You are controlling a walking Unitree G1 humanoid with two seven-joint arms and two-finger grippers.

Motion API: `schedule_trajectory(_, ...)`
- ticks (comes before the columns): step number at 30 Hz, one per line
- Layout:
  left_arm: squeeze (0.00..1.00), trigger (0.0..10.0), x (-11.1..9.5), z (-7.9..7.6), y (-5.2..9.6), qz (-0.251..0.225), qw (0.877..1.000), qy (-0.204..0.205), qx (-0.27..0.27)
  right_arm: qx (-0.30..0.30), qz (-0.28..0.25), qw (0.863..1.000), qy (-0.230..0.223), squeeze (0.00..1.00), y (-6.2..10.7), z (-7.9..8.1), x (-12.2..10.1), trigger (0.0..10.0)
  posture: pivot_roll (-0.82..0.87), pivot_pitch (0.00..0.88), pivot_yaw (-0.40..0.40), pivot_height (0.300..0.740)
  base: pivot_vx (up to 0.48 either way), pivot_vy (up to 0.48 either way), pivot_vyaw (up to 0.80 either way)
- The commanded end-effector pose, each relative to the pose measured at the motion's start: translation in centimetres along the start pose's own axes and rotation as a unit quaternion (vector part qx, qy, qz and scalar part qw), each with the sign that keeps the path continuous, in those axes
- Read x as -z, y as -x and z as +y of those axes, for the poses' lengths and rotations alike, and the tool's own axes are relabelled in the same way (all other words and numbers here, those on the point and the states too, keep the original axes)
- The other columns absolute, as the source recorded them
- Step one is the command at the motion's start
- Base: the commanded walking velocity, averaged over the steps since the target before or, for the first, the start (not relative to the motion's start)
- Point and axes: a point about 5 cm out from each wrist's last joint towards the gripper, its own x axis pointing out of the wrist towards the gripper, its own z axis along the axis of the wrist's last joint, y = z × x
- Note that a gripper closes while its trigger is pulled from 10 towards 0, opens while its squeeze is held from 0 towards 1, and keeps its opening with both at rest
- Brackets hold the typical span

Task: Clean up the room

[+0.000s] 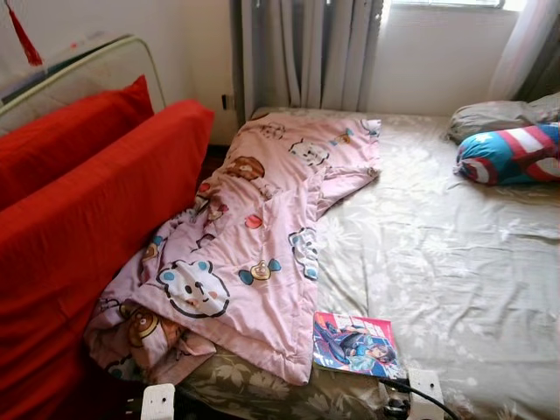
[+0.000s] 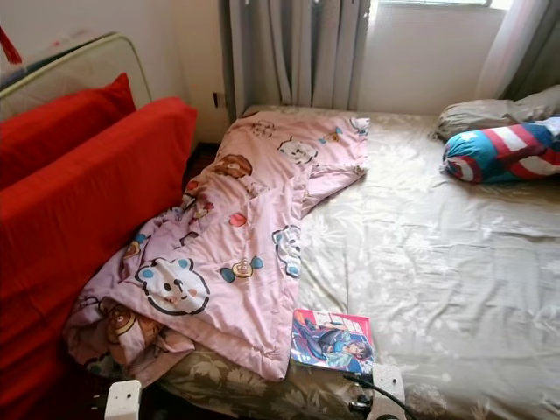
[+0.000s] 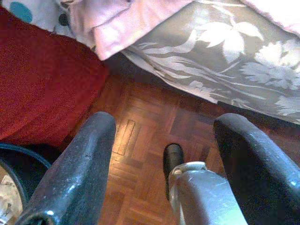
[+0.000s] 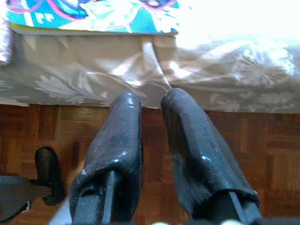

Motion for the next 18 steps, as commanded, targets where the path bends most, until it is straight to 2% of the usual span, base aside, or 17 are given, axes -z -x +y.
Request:
schedule_trajectory(1,0.00,10.0,0.31,-0.08,0.05,0.009,1.000,0.000,0.004,0.002,0.003,1.000,-0.002,0.00,0.03,-0.07,0.15,10.0,-0.06,0.000,0.001,0.740,0.247,0.000,0.00)
schedule_trajectory(14,0.00,10.0,0.25,-0.19,0.03,0.008,1.000,-0.005,0.007,0.000,0.003,1.000,0.002,0.00,0.05,-0.10,0.21,10.0,-0.06,0.000,0.002,0.740,0.252,0.000,0.00)
schedule_trajectory(18,0.00,10.0,-0.24,-0.13,-0.06,-0.005,1.000,-0.008,0.007,-0.001,-0.001,1.000,0.006,0.00,0.07,-0.17,0.15,10.0,-0.07,0.000,-0.001,0.740,0.000,0.000,0.00)
